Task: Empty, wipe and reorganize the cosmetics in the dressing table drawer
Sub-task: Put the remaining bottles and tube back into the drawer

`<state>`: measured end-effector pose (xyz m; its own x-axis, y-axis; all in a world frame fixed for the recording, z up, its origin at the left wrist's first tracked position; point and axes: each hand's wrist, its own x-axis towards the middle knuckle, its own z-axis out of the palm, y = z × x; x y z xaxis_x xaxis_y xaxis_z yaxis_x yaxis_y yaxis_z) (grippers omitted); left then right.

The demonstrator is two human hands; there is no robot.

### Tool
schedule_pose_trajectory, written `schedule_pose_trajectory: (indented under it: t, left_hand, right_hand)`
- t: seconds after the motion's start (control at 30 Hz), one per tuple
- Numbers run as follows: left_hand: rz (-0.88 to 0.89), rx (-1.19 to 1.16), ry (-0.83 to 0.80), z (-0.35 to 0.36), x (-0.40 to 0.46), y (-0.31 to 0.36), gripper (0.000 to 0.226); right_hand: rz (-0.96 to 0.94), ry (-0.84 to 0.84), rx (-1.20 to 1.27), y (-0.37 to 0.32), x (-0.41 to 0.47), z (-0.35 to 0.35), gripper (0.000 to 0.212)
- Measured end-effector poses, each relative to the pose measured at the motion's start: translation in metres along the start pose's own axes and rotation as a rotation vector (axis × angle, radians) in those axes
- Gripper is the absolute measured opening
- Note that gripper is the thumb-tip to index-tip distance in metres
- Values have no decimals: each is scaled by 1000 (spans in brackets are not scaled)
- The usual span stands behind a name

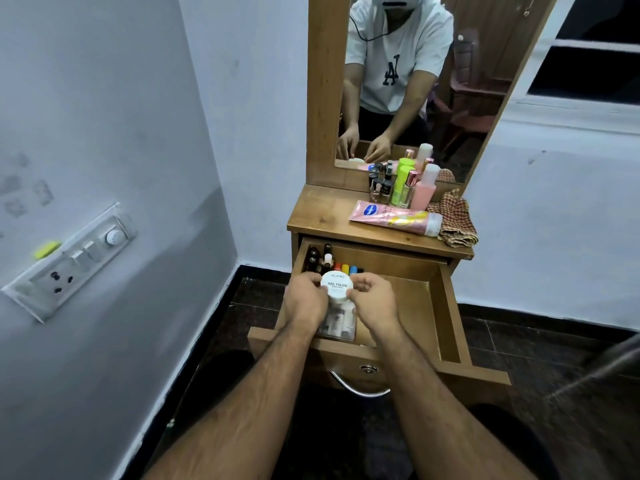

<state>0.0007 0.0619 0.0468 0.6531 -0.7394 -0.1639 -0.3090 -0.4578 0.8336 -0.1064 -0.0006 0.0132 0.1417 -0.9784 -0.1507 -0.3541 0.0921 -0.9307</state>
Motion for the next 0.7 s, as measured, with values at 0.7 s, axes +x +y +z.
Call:
schedule_pose_trajectory:
  t: [0.7]
  left_hand:
    - [16, 559, -76, 5, -10, 2, 41]
  right_hand:
    - [92, -176, -148, -3, -9, 2, 29]
